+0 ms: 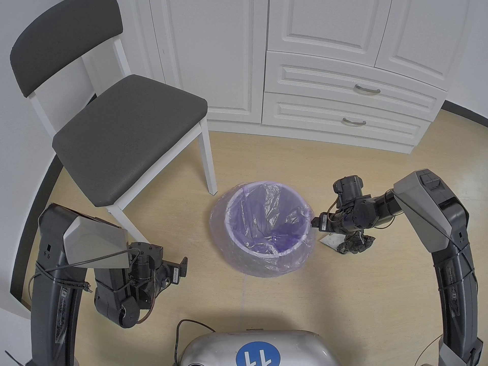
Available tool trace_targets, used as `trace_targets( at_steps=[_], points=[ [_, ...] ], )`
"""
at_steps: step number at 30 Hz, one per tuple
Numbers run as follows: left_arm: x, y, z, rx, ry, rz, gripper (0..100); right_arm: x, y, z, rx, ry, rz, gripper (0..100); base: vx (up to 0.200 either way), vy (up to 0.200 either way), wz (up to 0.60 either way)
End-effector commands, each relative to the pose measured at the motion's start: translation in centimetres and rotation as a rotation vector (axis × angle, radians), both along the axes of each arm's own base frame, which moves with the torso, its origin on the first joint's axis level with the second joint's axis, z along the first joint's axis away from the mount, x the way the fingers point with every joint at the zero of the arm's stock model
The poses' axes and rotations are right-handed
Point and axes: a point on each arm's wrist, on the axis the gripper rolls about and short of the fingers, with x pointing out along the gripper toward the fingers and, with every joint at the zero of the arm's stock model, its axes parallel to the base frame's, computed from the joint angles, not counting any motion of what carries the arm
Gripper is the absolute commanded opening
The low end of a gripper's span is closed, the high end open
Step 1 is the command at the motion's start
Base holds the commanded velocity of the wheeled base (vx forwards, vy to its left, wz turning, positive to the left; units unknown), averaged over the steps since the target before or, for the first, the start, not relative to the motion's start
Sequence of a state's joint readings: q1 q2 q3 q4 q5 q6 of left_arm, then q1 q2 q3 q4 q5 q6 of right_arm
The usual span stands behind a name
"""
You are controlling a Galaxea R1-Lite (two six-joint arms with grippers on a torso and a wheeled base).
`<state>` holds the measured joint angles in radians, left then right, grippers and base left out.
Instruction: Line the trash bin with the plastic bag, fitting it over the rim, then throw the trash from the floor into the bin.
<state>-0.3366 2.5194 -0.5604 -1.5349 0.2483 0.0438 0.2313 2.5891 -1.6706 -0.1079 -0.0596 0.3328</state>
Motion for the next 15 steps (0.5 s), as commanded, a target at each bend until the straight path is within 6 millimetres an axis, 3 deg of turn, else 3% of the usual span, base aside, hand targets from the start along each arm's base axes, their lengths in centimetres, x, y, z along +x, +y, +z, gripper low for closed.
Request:
trace_targets(
  at_steps=[1, 10, 15],
  points=[
    [-0.4, 0.2, -0.4, 0.0, 0.023, 0.018, 100, 0.6, 0.0, -1.6, -0.016, 0.007, -0.014, 100, 0.0, 0.0, 0.0],
    [-1.2, 0.7, -0.4, 0.008, 0.051, 0.029, 100, 0.4, -1.0, 1.1, -0.003, -0.033, -0.027, 100, 0.0, 0.0, 0.0],
    [-0.8, 0.6, 0.1, -0.001, 0.026, 0.028, 100, 1.6, -0.1, -4.2, -0.008, -0.01, -0.036, 100, 0.0, 0.0, 0.0]
  ],
)
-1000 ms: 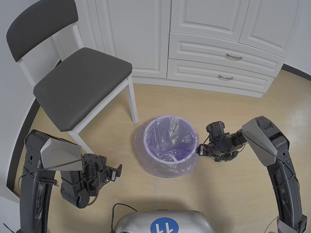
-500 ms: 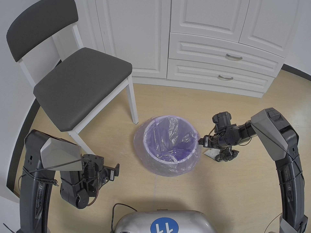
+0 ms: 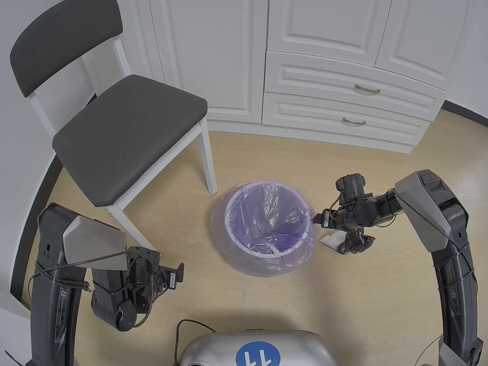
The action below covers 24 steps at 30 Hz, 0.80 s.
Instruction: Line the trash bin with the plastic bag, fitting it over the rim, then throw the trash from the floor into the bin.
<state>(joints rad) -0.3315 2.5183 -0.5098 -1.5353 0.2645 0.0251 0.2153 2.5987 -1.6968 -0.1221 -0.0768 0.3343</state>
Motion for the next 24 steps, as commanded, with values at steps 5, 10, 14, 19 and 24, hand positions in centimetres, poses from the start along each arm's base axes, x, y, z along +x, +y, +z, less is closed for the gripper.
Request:
trace_targets(
  at_steps=[5, 10, 14, 19, 24],
  points=[
    [0.2, -0.1, 0.6, -0.008, -0.021, 0.0, 100, 1.4, 0.9, -4.8, 0.036, 0.017, -0.032, 100, 0.0, 0.0, 0.0],
    [0.2, 0.0, 0.2, -0.009, -0.012, 0.003, 100, 1.7, 1.8, -5.7, 0.043, 0.031, -0.024, 100, 0.0, 0.0, 0.0],
    [0.3, -0.1, 0.4, -0.037, -0.018, 0.012, 100, 2.0, 2.5, -7.0, 0.033, 0.075, -0.02, 100, 0.0, 0.0, 0.0],
    [0.2, -0.3, 0.8, -0.042, -0.027, 0.009, 100, 2.0, 2.9, -6.9, 0.026, 0.11, -0.023, 100, 0.0, 0.0, 0.0],
    [-0.1, -0.7, 1.4, -0.046, -0.038, -0.004, 100, 1.3, 2.2, -4.2, 0.055, 0.117, -0.05, 100, 0.0, 0.0, 0.0]
  ],
)
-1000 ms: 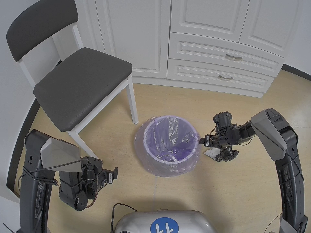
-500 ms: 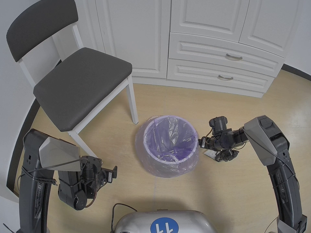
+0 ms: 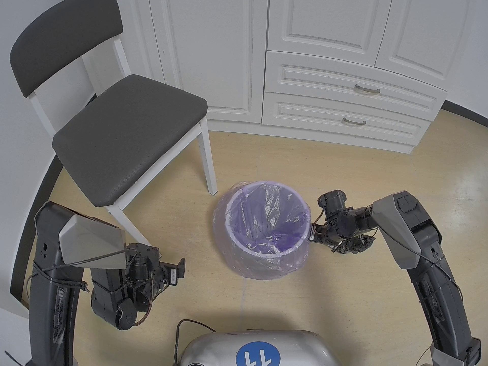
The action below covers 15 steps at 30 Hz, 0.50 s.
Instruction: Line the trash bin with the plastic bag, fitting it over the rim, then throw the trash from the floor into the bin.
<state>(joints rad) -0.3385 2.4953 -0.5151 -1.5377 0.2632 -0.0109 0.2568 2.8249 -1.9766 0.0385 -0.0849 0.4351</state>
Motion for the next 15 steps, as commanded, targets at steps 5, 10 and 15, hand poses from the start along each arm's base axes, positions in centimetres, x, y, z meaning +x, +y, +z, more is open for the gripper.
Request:
trace_targets(
  at_steps=[5, 10, 15],
  points=[
    [-0.5, -1.8, 1.5, -0.017, -0.039, -0.057, 100, -3.8, -1.5, 4.6, 0.047, 0.053, 0.032, 100, 0.0, 0.0, 0.0],
    [0.6, -2.9, 1.8, -0.04, -0.087, -0.073, 100, -6.0, -1.6, 5.7, 0.035, 0.0, 0.045, 100, 0.0, 0.0, 0.0],
    [3.2, -4.1, 0.5, -0.06, -0.14, -0.088, 100, -8.2, -2.0, 6.6, -0.001, -0.033, 0.072, 100, 0.0, 0.0, 0.0]
  ],
)
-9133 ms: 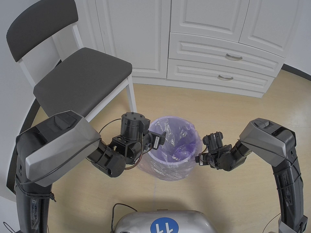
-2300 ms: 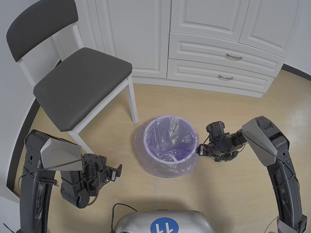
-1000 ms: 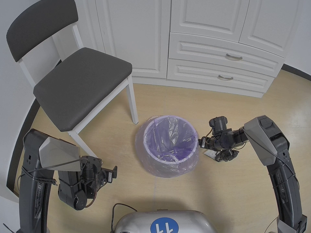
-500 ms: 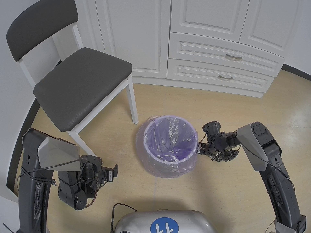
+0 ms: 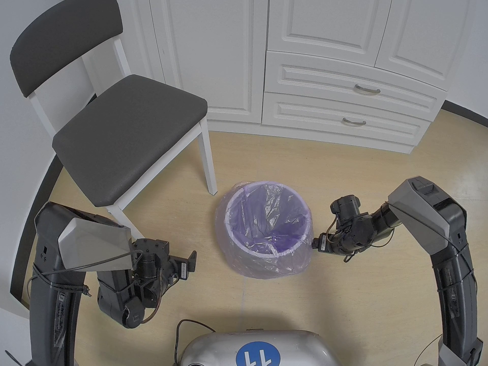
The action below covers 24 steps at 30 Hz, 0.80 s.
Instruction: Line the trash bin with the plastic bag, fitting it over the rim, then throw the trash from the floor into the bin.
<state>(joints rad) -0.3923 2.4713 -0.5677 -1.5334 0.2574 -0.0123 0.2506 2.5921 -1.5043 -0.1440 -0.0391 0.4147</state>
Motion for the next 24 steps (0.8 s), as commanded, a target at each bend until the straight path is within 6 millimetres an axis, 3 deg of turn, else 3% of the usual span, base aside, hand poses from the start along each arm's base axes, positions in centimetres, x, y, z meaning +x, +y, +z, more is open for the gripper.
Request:
trace_targets(
  at_steps=[1, 2, 4, 6, 11, 15, 16, 18, 24],
  points=[
    [3.7, -2.4, -1.5, -0.038, -0.084, -0.049, 100, -3.0, -0.5, 4.5, -0.021, -0.12, 0.05, 100, 0.0, 0.0, 0.0],
    [4.9, -2.9, -2.4, -0.044, -0.079, -0.085, 100, -2.9, -0.9, 4.6, -0.041, -0.153, 0.068, 100, 0.0, 0.0, 0.0],
    [4.9, -2.9, -2.4, -0.044, -0.079, -0.085, 100, -2.9, -0.9, 4.6, -0.041, -0.153, 0.068, 100, 0.0, 0.0, 0.0],
    [8.4, -4.2, -3.6, -0.04, -0.046, -0.1, 100, -2.7, -1.4, 5.1, -0.061, -0.192, 0.084, 100, 0.0, 0.0, 0.0],
    [12.0, -5.5, -3.5, -0.031, 0.006, -0.106, 100, -3.0, -1.8, 6.3, -0.059, -0.213, 0.08, 100, 0.0, 0.0, 0.0],
    [14.2, -5.8, -3.7, -0.01, 0.053, -0.105, 100, -2.8, -1.8, 6.6, -0.057, -0.223, 0.078, 100, 0.0, 0.0, 0.0],
    [16.0, -5.9, -4.3, 0.003, 0.062, -0.096, 100, -2.7, -1.9, 6.4, -0.059, -0.222, 0.074, 100, 0.0, 0.0, 0.0],
    [17.6, -5.5, -5.1, 0.028, 0.062, -0.089, 100, -2.5, -2.2, 6.2, -0.059, -0.218, 0.067, 100, 0.0, 0.0, 0.0],
    [19.6, -5.1, -6.8, 0.042, 0.093, -0.073, 100, -1.8, -2.4, 5.3, -0.059, -0.215, 0.055, 100, 0.0, 0.0, 0.0]
  ],
)
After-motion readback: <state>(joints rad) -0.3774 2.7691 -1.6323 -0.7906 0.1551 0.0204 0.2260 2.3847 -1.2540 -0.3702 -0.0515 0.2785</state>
